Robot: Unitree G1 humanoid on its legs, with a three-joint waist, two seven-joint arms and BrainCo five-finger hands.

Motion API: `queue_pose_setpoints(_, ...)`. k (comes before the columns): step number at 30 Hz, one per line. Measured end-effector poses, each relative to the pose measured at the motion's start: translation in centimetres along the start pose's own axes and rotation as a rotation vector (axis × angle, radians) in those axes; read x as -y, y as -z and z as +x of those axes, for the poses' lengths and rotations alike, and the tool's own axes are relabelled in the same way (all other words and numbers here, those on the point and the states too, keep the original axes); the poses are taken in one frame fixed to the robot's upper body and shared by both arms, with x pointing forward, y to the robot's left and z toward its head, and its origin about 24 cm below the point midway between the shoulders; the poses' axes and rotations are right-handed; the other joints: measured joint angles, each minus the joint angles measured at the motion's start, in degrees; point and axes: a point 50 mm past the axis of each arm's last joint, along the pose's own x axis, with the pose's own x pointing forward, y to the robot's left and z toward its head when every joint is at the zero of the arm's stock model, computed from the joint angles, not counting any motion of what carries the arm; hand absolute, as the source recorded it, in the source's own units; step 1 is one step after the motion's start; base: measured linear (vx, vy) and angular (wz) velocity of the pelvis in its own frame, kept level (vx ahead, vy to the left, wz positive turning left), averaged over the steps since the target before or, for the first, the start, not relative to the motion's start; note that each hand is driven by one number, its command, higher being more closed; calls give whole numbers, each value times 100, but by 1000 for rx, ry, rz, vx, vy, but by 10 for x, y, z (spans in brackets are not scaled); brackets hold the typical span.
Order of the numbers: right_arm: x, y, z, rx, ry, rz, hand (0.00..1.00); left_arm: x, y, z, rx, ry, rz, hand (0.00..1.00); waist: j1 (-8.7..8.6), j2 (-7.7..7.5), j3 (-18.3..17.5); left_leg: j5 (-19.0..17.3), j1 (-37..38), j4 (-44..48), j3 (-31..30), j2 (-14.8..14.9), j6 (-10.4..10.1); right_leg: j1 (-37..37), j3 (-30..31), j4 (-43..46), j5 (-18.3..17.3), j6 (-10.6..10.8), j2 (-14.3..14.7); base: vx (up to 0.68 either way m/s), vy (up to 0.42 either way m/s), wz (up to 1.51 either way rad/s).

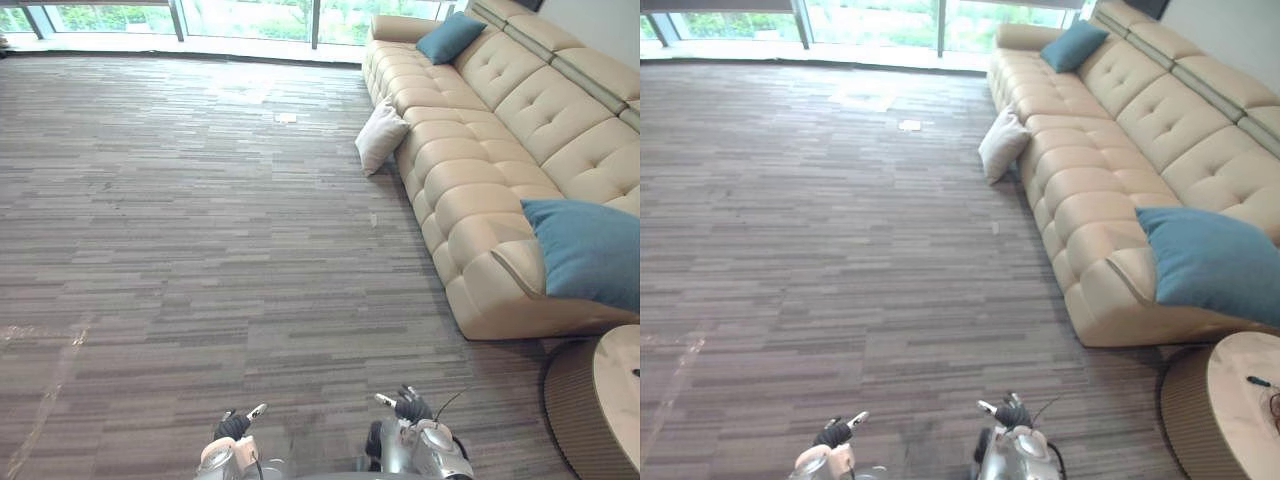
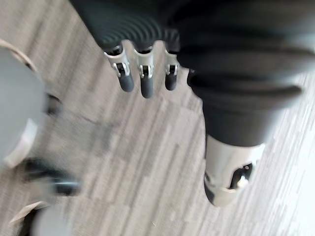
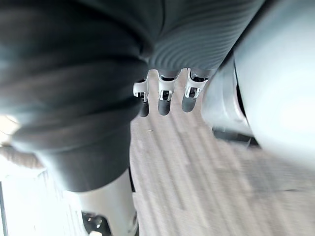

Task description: Pick up cushions and gather them together orderly.

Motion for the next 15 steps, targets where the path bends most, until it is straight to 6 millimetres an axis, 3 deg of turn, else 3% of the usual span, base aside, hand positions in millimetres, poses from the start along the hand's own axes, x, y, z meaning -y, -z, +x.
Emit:
queue_pose_setpoints(1,2,0,0,-4,7,-2,0,0,3,-1,-5,3,1,0,-43,-14,2,-37,292,-20,-245,-69,16,-16,328,74,219,-458,105,727,-133,53)
queue_pose_setpoints(2,5,-1,1,-8,11,-12,0,1,7,-2,-17,4,-3,0,-111,117,-48,-42,310,427,-500,45,27,-28,519,520,321,-789,177,724,-156,47)
queue_pose_setpoints(3,7,-2,1,-6,16,-20,0,2,10,-2,-26,5,-5,0,-116,214,-86,-39,160,861,-603,150,24,15,454,647,180,-780,193,716,-183,29)
queue_pose_setpoints(4,11,-6,1,5,24,-28,0,3,14,-4,-35,5,-26,0,-93,415,-113,203,-480,2478,-797,381,-367,236,360,685,-183,-764,342,568,-151,6)
queue_pose_setpoints(5,12,-8,2,10,26,-31,0,5,12,-3,-27,6,-40,0,-76,527,-89,544,-827,3267,-895,489,-793,356,368,653,-325,-758,441,724,-152,-18)
queue_pose_setpoints(6,12,-12,2,22,20,-44,0,1,15,-4,-34,-11,-60,0,-21,707,-26,1348,-1467,4620,-1000,700,-1292,633,432,535,-517,-830,627,727,-66,-54)
queue_pose_setpoints(7,7,-11,4,8,12,-45,0,-2,15,-5,-34,-20,-70,0,46,789,96,1191,-2042,5720,-780,1035,-1126,1123,584,361,-709,-856,852,728,-26,-56)
queue_pose_setpoints(8,3,-11,5,-1,5,-43,0,-4,14,-4,-29,-28,-80,0,68,790,137,1047,-2219,5931,-693,1130,-967,1376,628,261,-796,-840,881,713,9,-36)
queue_pose_setpoints(10,-10,5,3,-67,-26,-47,0,-17,4,-4,13,-55,-69,0,199,425,207,561,-3047,5424,-183,1287,-585,2359,735,-430,-890,-691,810,658,-19,-7)
queue_pose_setpoints(12,-18,7,3,-72,-48,-55,0,-20,-1,-5,39,-59,-79,0,260,273,158,478,-3644,4250,101,1252,-433,2825,840,-909,-898,-490,718,694,41,-25)
queue_pose_setpoints(14,-20,3,4,-63,-55,-59,0,-21,-2,-5,50,-68,-99,0,347,277,151,791,-3890,2321,-29,1031,-496,3217,957,-1171,-913,-345,572,675,175,-54)
queue_pose_setpoints(15,-20,4,4,-64,-52,-62,0,-18,-1,-5,50,-66,-124,0,454,264,131,1431,-3938,1513,-205,938,-625,3396,1160,-1341,-1026,-144,491,812,349,-95)
